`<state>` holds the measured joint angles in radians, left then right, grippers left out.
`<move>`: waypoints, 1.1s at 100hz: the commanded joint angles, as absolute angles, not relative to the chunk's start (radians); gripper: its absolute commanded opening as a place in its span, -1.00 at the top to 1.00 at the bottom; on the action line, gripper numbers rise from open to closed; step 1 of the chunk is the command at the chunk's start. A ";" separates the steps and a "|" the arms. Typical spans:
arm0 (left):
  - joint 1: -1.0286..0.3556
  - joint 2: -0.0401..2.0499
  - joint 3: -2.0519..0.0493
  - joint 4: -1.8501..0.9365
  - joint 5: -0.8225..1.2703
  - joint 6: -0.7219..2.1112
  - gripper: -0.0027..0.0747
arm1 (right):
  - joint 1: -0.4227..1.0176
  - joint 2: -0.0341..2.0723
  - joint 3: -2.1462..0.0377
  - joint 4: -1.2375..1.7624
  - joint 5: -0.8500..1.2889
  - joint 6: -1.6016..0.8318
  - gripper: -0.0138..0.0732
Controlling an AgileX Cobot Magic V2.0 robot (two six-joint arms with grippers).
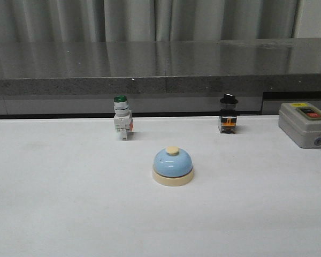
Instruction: Place and press bell with both arms
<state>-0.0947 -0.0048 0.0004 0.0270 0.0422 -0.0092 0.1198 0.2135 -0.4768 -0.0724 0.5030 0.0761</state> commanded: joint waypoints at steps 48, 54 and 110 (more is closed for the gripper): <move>-0.094 -0.034 0.044 0.027 -0.038 -0.019 0.98 | 0.112 0.220 -0.502 -0.081 0.435 0.078 0.82; -0.094 -0.034 0.044 0.027 -0.038 -0.019 0.98 | 0.112 0.210 -0.488 -0.081 0.427 0.078 0.82; -0.094 -0.034 0.044 0.027 -0.038 -0.019 0.98 | 0.100 -0.025 -0.109 -0.029 0.131 0.078 0.82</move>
<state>-0.0947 -0.0048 0.0004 0.0270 0.0422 -0.0092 0.1155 0.0013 -0.1174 -0.0443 0.2444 0.0784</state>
